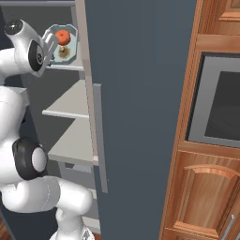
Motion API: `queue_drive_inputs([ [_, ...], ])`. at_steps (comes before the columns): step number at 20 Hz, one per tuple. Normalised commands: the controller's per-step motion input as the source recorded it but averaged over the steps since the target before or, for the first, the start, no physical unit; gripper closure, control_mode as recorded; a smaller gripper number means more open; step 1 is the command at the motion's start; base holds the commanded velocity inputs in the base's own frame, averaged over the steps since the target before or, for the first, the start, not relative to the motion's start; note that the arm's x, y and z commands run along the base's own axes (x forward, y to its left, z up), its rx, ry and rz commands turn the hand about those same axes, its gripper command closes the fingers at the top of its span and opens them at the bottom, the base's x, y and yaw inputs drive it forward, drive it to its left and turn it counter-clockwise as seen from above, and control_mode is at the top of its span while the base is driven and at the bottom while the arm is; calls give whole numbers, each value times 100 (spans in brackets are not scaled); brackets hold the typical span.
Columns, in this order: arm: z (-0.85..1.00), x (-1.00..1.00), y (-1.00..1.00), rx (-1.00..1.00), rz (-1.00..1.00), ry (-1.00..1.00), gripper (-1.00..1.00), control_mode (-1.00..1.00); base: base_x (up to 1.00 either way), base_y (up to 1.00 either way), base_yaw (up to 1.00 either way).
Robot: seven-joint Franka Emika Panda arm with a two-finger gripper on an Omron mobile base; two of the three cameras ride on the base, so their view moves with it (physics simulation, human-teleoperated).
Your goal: Take the squash and mushroom out of the freezer and place them in the tupperware container on the counter. Then put the tupperware containing the vegetables back in the freezer.
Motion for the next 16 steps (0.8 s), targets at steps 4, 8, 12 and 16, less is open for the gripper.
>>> queue_drive_inputs([
  [4, -10, 40, 0, 0, -8, -3, 100, -100, 0, 0, 0],
  [8, -14, 39, 0, 0, -5, 0, 100, -100, 0, 0, 0],
  [12, -18, 49, 0, 1, -5, 0, 100, -100, 0, 0, 0],
  [16, -12, 40, 0, 0, -6, 0, 100, -100, 0, 0, 0],
])
